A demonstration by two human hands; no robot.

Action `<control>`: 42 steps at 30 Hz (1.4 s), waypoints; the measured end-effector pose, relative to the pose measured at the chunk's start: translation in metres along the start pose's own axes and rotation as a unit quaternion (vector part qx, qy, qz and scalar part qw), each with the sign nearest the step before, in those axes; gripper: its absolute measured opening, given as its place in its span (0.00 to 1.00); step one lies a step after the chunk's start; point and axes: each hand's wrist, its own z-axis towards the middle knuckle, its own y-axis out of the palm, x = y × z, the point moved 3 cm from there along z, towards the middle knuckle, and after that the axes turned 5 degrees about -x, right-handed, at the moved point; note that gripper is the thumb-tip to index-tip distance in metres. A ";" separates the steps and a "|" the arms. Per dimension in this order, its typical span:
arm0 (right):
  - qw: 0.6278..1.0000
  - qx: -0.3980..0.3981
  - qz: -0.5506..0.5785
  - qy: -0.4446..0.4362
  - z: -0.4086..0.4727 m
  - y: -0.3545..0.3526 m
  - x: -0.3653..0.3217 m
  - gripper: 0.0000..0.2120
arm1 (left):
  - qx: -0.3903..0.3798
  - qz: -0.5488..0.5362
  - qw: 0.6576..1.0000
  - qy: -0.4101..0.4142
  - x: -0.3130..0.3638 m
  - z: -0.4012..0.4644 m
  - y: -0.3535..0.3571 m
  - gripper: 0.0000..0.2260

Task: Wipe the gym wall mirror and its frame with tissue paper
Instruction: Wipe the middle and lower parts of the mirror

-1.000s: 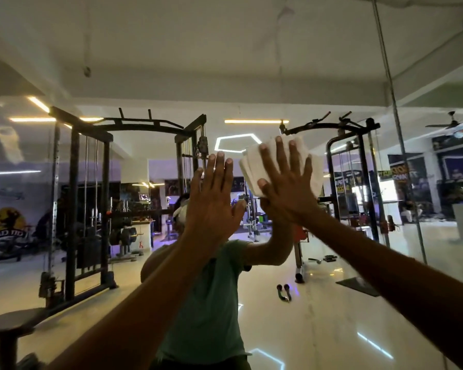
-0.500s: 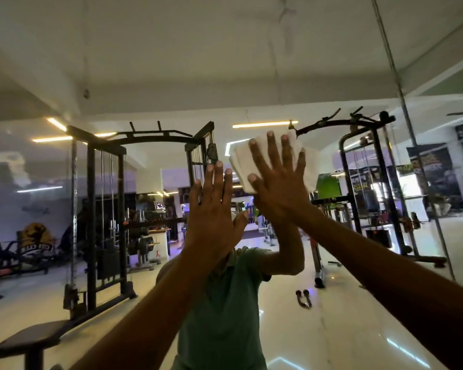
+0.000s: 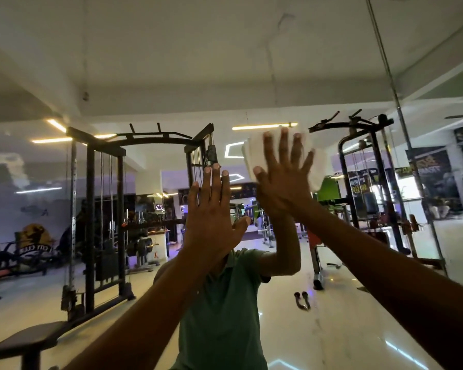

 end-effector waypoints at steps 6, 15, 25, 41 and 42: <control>0.999 -0.007 -0.023 -0.021 0.031 -0.030 0.078 0.35 | 0.010 0.003 1.000 0.012 -0.005 -0.001 0.002 0.45; 0.997 -0.007 -0.014 -0.069 -0.022 0.014 -0.025 0.35 | 0.016 0.003 1.000 0.023 -0.007 -0.001 0.000 0.44; 0.981 0.031 0.050 0.183 0.009 -0.031 0.123 0.39 | 0.002 -0.001 1.000 0.009 -0.004 0.000 -0.003 0.46; 0.977 -0.004 0.049 0.208 -0.001 -0.048 0.212 0.37 | 0.047 0.008 0.998 0.051 0.068 0.012 0.022 0.47; 0.971 0.003 0.066 0.228 -0.003 -0.048 0.204 0.38 | 0.049 0.008 0.998 0.047 0.069 0.011 0.022 0.47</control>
